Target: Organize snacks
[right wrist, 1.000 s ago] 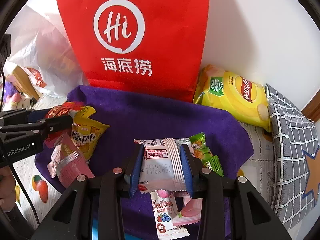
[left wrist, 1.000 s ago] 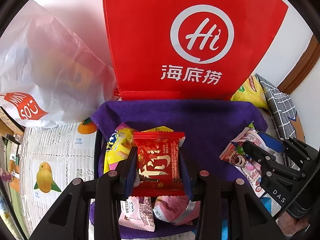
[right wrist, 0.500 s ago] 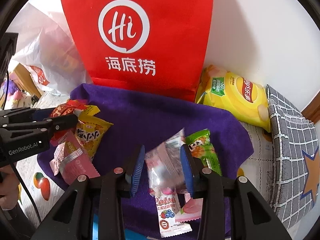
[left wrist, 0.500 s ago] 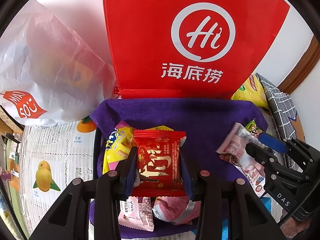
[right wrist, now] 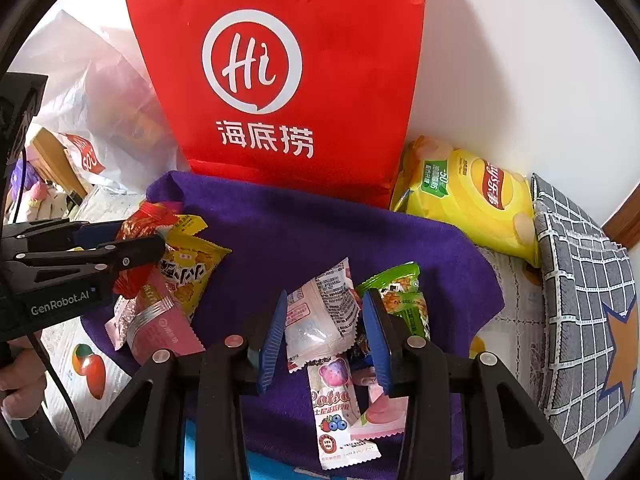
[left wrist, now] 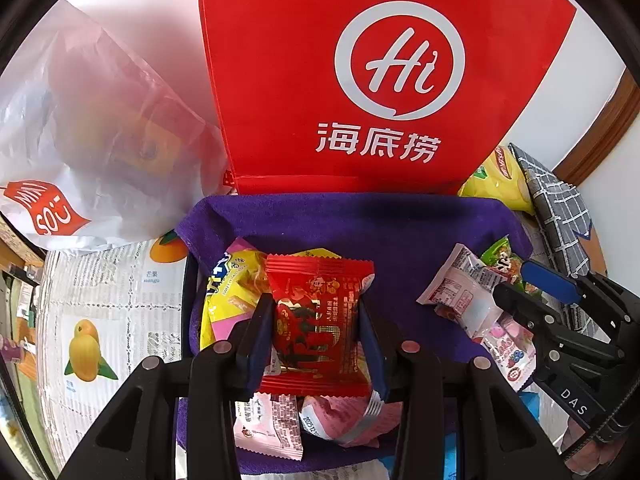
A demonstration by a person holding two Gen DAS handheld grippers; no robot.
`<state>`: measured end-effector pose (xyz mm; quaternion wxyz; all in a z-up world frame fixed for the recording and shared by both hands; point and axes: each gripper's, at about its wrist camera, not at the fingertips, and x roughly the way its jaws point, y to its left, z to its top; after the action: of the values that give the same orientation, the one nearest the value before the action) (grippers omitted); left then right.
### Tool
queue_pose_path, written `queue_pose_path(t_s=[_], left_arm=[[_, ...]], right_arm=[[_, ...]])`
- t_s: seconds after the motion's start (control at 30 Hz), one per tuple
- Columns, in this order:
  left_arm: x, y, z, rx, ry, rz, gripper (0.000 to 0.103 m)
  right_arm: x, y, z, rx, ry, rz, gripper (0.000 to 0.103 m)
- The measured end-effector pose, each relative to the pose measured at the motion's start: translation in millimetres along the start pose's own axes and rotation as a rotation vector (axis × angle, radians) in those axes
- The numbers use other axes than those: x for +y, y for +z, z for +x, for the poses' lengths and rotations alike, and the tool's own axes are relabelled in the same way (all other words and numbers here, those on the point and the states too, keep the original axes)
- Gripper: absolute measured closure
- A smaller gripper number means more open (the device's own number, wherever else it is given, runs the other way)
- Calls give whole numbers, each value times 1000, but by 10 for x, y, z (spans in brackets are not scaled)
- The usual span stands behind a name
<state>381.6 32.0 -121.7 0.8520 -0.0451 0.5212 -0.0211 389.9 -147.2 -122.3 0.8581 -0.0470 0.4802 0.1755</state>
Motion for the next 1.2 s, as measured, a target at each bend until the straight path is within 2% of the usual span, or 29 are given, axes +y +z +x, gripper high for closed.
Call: queue_pose_path(t_s=[0.2,0.4,0.53,0.7,1.0,1.1,1.2], left_arm=[[-9,2,-21,-8,-1,0,58],[-23,13,-94,-30,-23,0,47],[-14,28,-189,-64,-40,-7,40],[-22,41,-273,-83,-37,-7,39],[-49,32,-521,-119,-24,3,37],[-79,13,-619,-128,-22,14,37],[-120,-22,-783,-154,-20,22,37]], right_arm=[[-3,14,-76,-21,1,3,62],[-22,65,-157,-46,15,24,59],[17,96,-294,-96,36,13,51],[86,103,-430,-133,23,0,46],[155,109,-789,-179,-42,3,43],[182,75,-972,-212,-73,31,39],[200,24,-1139,-205,-100,57,39]])
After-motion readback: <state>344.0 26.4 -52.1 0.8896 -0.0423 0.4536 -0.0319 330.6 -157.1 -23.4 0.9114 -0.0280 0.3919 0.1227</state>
